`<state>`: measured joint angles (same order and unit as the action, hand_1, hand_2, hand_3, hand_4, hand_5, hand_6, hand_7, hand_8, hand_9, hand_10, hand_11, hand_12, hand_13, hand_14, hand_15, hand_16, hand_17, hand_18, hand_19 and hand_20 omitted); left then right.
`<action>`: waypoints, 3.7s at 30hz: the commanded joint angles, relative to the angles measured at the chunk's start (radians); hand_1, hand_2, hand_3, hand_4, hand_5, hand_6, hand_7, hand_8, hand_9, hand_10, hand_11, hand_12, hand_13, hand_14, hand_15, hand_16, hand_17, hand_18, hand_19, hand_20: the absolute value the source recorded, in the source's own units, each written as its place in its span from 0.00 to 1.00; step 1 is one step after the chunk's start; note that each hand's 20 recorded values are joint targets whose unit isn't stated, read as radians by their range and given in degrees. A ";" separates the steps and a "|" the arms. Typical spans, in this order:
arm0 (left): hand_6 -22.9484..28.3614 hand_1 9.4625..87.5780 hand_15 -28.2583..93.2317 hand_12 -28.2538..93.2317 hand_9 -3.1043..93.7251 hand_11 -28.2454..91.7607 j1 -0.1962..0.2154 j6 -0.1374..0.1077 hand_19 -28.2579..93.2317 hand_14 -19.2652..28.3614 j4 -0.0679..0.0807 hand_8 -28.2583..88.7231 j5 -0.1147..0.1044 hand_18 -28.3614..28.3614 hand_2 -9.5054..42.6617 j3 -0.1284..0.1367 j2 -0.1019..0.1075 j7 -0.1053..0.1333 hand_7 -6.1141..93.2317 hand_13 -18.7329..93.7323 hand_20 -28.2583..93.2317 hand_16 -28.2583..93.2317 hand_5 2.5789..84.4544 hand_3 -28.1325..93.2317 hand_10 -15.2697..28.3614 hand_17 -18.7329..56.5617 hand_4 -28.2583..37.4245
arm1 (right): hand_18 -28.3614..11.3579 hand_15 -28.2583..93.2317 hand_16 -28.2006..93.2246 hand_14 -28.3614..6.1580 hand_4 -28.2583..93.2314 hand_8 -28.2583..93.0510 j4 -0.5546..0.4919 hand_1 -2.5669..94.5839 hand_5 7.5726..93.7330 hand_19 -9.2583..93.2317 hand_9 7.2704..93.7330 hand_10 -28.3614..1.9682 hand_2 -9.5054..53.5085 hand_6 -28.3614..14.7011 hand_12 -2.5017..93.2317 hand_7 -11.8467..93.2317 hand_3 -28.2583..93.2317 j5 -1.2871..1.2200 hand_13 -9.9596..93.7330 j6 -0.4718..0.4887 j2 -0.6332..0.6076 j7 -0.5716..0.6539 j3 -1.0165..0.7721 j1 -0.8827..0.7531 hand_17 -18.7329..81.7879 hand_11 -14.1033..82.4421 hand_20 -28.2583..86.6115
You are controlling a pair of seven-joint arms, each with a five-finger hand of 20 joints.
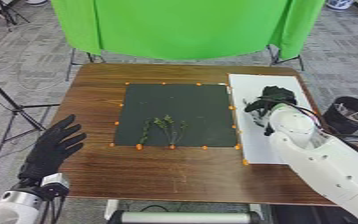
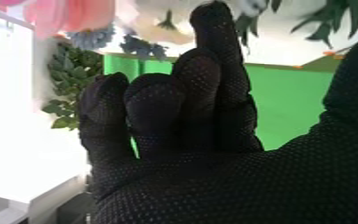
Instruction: Arrange flowers
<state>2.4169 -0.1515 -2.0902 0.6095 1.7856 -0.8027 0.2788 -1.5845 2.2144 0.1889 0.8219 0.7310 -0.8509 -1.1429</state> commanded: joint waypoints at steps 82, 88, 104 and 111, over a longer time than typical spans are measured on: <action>0.50 0.21 0.48 0.36 0.29 0.40 -0.003 0.006 0.59 0.75 0.004 0.15 0.020 0.91 0.13 0.003 -0.014 -0.035 0.27 0.35 0.30 0.23 0.29 0.81 0.63 0.12 0.06 | 0.14 0.94 0.55 0.50 0.00 0.12 -0.050 0.18 0.67 0.97 0.71 0.56 0.00 0.60 0.56 0.57 0.86 0.183 0.73 0.047 0.104 0.034 -0.014 -0.080 0.49 0.85 0.66; 0.50 0.21 0.48 0.36 0.29 0.40 -0.018 0.018 0.59 0.75 0.011 0.15 0.026 0.91 0.13 -0.002 -0.015 -0.042 0.27 0.35 0.30 0.23 0.29 0.80 0.63 0.12 0.06 | 0.15 0.93 0.54 0.52 0.00 0.12 -0.033 0.28 0.71 0.98 0.74 0.60 0.00 0.64 0.55 0.59 0.89 0.093 0.76 -0.002 0.105 -0.035 0.001 -0.087 0.52 0.85 0.65; 0.50 0.21 0.48 0.36 0.29 0.40 -0.008 0.010 0.59 0.75 0.006 0.15 0.024 0.91 0.13 0.000 -0.020 -0.042 0.27 0.35 0.30 0.23 0.29 0.81 0.63 0.12 0.06 | 0.15 0.95 0.56 0.57 0.04 0.40 -0.012 0.46 0.79 1.00 0.86 0.68 0.00 0.63 0.56 0.63 0.94 -0.056 0.83 -0.159 0.096 -0.200 -0.055 -0.172 0.57 0.89 0.68; 0.50 0.22 0.48 0.36 0.29 0.40 -0.001 0.001 0.59 0.75 0.002 0.15 0.020 0.91 0.14 -0.001 -0.020 -0.035 0.27 0.35 0.30 0.23 0.29 0.81 0.63 0.12 0.06 | 0.13 0.97 0.55 0.57 0.10 0.41 -0.019 0.43 0.81 1.00 0.89 0.70 0.00 0.61 0.57 0.67 0.95 -0.020 0.85 -0.372 0.085 -0.259 -0.036 -0.171 0.60 0.93 0.72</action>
<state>2.3955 -0.1425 -2.0810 0.6320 1.7829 -0.8136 0.2409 -1.6100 2.1686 -0.0694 0.9103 0.5184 -0.9126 -1.2833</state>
